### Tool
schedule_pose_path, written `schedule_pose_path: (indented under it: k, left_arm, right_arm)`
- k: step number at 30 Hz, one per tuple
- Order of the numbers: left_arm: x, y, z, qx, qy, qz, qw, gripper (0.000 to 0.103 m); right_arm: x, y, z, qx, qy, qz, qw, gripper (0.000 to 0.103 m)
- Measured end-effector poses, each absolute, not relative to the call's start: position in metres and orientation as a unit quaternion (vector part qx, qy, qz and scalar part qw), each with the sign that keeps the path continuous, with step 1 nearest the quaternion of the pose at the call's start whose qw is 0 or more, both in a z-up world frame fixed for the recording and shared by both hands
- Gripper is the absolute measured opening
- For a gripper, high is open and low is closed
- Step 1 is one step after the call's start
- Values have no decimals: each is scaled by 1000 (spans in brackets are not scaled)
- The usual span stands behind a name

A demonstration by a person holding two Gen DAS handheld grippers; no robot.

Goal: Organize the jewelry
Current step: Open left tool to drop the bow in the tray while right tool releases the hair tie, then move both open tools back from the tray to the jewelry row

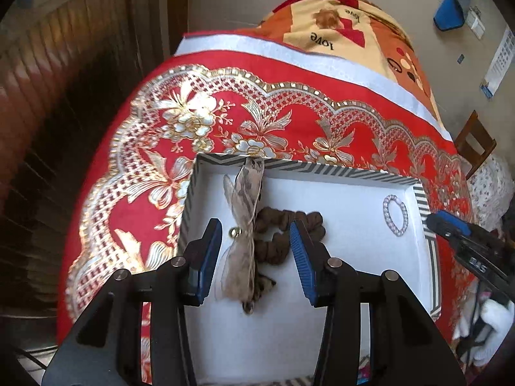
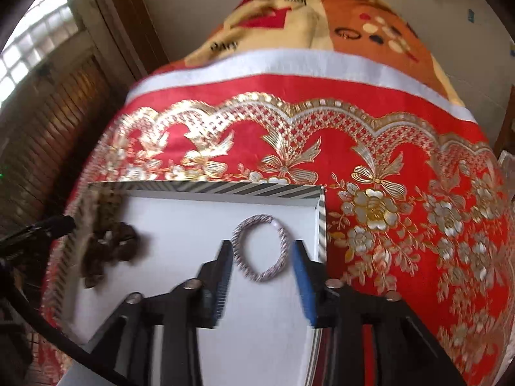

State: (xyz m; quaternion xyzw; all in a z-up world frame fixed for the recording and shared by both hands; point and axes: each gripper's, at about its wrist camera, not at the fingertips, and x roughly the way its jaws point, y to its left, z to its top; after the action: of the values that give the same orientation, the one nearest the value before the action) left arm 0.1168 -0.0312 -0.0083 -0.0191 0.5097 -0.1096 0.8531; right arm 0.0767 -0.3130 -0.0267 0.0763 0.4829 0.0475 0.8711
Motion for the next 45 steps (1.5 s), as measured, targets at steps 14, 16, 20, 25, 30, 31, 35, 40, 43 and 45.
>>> schedule_pose_path:
  k: [14,16,20,25,30,31,35,40,43,45]
  left_arm:
    - [21,-34,21,14,473,-91,876,43]
    - [9,-35,23,16,471,-89,878,43]
    - [-18,-34,24,15,472,-86,877,43]
    - [-49,-34,27,14,471,-82,878,43]
    - [-76,-26,31,9,469,-79,880,43]
    - [-79,-23,31,4,470,-79,879,43]
    - [-96,-8,32,-17,476,-73,876,43]
    - [-112,8,22,-31,496,-67,865,43]
    - [-121,16,12,-30,507,-59,859,43]
    - [-124,18,4,-31,518,-59,853,43]
  right_arm:
    - [-27,-286,1,88,461,62,881,42]
    - [-43,-286,3,87,463,63,880,42]
    - [-71,-289,5,94,466,62,877,42]
    - [-103,-293,5,92,471,64,875,46]
    - [-130,-294,4,83,471,65,876,56]
    - [-137,-294,3,80,473,67,875,56]
    - [-155,-293,-2,80,480,78,870,56]
    - [-171,-288,-11,76,488,94,864,56]
    - [-176,-282,-17,70,492,101,862,56]
    - [-178,-280,-20,69,492,106,862,56]
